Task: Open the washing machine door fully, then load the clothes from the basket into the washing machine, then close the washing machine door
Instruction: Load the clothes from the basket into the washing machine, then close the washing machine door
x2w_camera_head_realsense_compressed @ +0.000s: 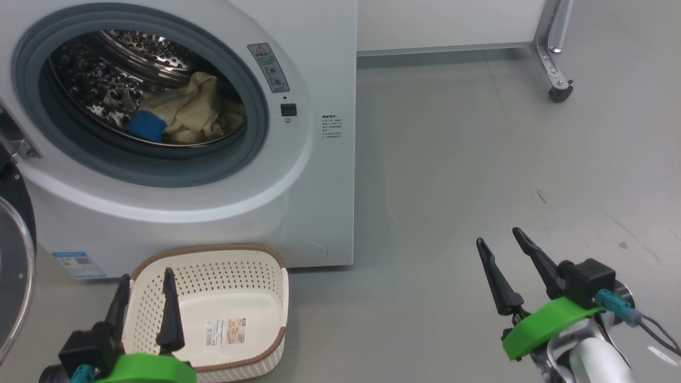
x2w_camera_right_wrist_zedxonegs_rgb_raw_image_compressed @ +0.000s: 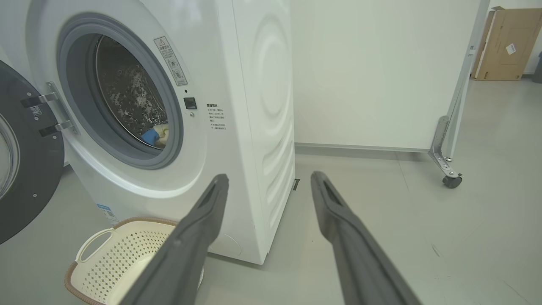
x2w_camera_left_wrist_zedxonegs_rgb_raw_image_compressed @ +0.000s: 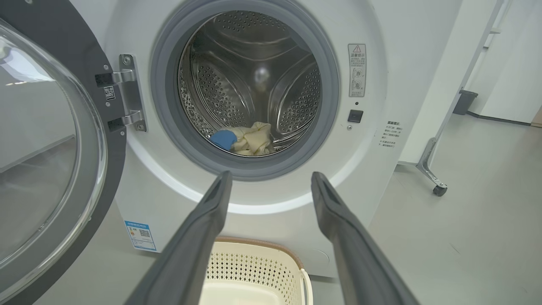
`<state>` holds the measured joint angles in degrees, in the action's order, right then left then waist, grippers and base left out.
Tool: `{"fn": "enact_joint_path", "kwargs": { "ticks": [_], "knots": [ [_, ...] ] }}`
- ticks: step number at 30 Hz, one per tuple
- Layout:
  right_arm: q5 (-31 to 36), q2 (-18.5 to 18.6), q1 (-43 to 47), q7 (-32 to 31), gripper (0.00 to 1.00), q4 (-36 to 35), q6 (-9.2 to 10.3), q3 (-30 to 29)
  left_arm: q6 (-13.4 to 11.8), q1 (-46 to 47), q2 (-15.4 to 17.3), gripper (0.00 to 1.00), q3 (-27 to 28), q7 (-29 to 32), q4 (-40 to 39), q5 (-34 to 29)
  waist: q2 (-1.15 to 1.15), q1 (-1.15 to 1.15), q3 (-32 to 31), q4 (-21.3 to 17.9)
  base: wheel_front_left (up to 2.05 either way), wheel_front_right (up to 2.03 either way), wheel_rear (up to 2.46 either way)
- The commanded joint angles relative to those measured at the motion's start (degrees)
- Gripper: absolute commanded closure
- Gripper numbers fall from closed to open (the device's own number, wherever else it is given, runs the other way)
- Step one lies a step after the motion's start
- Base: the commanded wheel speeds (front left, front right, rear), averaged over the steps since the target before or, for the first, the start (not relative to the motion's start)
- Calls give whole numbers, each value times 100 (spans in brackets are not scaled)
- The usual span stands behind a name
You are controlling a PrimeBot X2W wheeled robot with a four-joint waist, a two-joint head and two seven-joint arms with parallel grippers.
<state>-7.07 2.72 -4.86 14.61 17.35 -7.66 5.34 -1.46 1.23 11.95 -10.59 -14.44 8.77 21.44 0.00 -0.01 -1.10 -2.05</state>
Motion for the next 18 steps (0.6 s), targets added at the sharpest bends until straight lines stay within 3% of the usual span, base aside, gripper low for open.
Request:
{"fn": "enact_joint_path", "kwargs": {
  "ticks": [1, 18],
  "knots": [
    [-29, 16, -149, 39, 0, -166, 17, 105, 69, 171, 38, 0, 287, -56, -128, -100, 0, 1, -2, -1, 0, 0, 0],
    [-77, 16, -133, 39, 0, -170, 17, 77, 399, 178, -235, 0, 548, -56, 129, -317, 0, 1, -9, -16, 0, 0, 0]
  ]
}}
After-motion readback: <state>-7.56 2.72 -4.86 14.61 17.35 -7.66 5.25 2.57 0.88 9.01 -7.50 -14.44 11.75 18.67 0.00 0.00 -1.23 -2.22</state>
